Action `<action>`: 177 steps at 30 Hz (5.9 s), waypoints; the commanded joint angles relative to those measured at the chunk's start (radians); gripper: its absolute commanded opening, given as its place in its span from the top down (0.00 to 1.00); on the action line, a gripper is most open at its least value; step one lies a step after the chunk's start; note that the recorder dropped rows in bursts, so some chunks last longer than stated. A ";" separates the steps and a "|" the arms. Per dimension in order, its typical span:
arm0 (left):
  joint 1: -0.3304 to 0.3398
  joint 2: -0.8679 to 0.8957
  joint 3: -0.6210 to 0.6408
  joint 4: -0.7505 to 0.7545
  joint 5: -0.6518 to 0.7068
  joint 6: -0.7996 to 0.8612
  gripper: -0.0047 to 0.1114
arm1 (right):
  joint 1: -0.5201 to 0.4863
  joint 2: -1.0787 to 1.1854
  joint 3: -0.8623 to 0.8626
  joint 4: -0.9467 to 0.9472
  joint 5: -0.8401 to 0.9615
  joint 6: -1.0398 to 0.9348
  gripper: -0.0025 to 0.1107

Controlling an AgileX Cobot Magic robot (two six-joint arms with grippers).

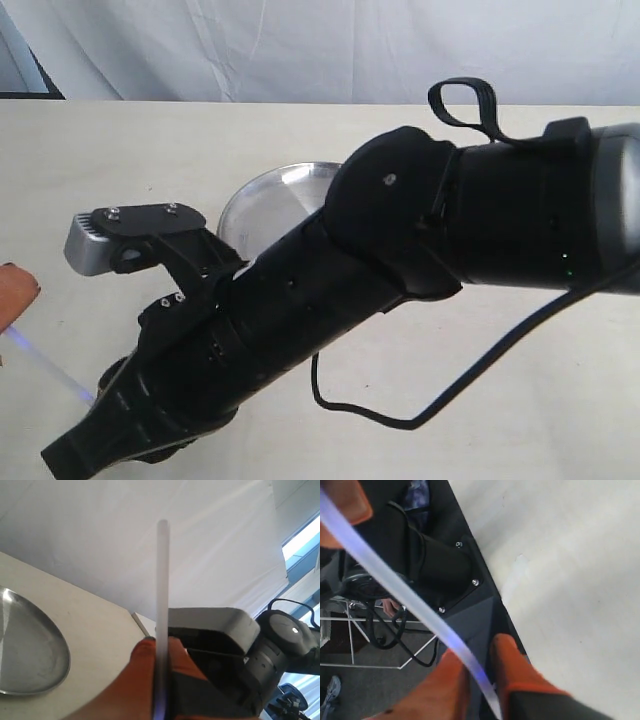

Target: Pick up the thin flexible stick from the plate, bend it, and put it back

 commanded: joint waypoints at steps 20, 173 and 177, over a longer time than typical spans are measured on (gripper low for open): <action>-0.002 -0.003 -0.004 0.172 -0.007 -0.019 0.96 | -0.009 -0.026 -0.005 0.265 0.037 -0.274 0.98; -0.004 0.630 -0.323 -0.142 -0.348 0.643 0.96 | -0.009 -0.318 -0.005 -0.213 -0.133 0.292 0.74; -0.004 0.630 -0.323 -0.144 -0.362 0.643 0.96 | -0.009 -0.318 -0.005 -0.246 -0.126 0.292 0.54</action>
